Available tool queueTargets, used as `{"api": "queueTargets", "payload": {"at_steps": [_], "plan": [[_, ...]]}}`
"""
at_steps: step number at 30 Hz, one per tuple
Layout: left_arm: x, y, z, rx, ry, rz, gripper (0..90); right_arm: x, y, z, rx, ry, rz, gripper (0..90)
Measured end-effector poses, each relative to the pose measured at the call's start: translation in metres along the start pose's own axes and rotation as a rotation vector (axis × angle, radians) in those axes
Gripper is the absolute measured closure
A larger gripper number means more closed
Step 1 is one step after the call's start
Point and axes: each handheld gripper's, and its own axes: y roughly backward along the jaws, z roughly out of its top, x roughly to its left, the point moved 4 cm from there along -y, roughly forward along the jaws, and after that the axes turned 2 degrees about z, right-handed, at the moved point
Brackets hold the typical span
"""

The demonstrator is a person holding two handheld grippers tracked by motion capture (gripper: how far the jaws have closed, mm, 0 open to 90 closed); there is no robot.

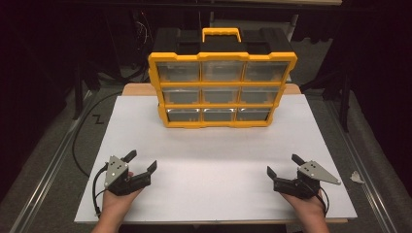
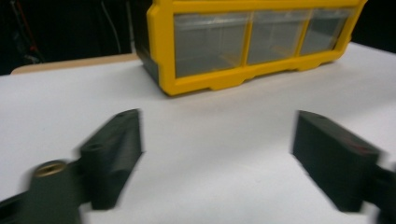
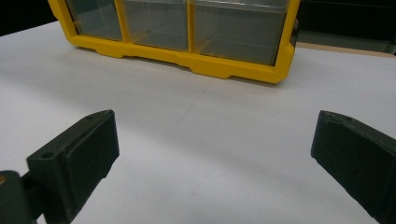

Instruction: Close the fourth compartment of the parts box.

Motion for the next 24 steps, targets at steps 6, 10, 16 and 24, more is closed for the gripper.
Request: {"api": "queueTargets", "payload": {"at_steps": [6,10,16,24], "plan": [[-0.0035,0.0005,0.0034,0.005,-0.015,-0.029,0.0,0.0008,0.0000,0.0003,-0.002,0.006,0.005,2.2],[-0.0010,0.0015,0.0033,0.004,0.000,-0.037,0.0,0.0004,0.0009,0.0005,-0.006,0.006,0.007,2.2],[0.0017,0.0020,0.0028,-0.001,0.001,-0.024,0.0,0.0003,0.0004,0.0004,-0.008,0.008,0.006,2.2],[0.0037,0.0041,0.0029,-0.005,0.007,-0.018,0.0,0.0010,-0.0007,0.0006,-0.007,0.011,0.007,2.2]]}}
